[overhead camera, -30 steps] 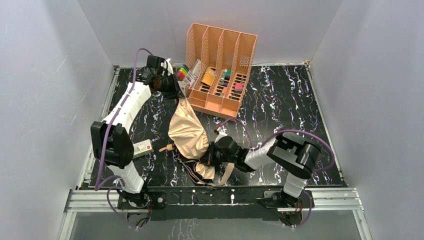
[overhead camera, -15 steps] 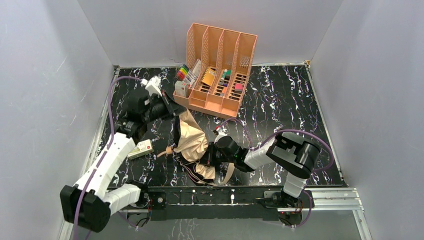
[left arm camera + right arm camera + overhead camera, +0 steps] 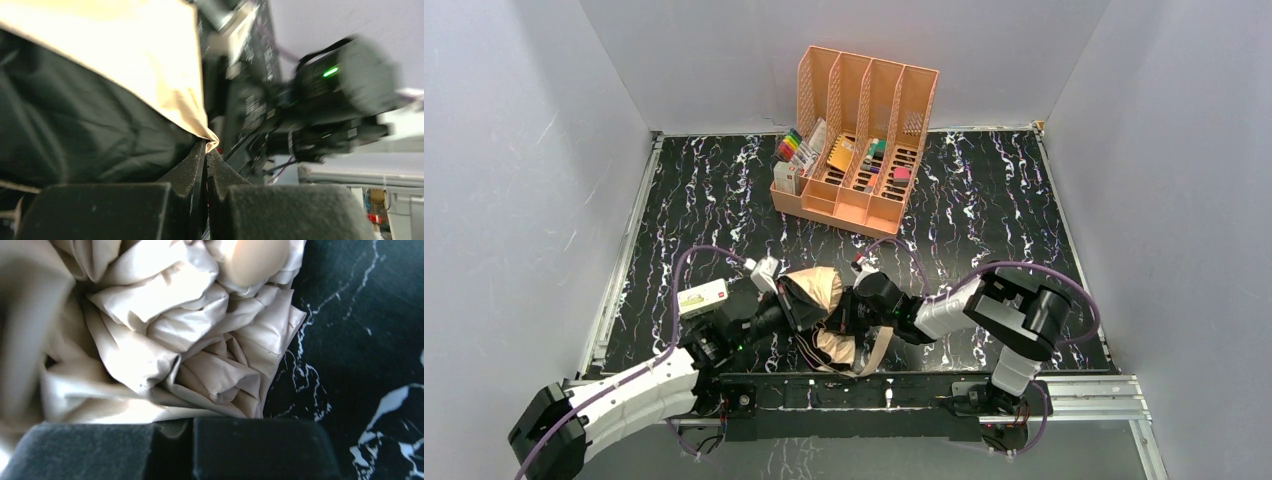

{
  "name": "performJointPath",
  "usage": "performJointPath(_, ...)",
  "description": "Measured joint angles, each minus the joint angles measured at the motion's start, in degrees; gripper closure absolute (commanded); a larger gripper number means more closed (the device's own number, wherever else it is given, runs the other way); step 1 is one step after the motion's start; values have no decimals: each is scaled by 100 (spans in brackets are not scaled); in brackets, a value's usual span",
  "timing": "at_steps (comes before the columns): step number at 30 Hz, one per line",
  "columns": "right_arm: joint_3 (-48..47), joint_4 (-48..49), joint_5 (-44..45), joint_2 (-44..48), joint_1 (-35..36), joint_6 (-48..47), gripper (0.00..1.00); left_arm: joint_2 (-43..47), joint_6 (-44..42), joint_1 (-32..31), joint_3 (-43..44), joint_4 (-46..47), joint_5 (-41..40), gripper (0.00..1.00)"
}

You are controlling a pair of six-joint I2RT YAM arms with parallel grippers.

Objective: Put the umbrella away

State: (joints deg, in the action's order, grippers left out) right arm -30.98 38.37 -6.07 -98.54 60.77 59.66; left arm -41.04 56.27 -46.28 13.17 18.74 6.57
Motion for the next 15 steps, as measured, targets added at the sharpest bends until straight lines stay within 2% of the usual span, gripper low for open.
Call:
performJointPath(6,118,-678,208,518,22,-70,100,-260,332,-822,-1069,728,-686,100)
performJointPath(7,149,-826,295,660,28,-114,100,-404,369,-933,-1147,857,-787,99)
performJointPath(9,184,-1075,444,907,28,-162,100,-691,411,-1086,-1185,1080,-933,89)
performJointPath(11,186,-1342,603,1172,28,-216,100,-1067,448,-1209,-1185,1421,-1062,85)
performJointPath(15,240,-1613,809,1681,28,-313,100,-1755,466,-1342,-1180,1902,-1174,85)
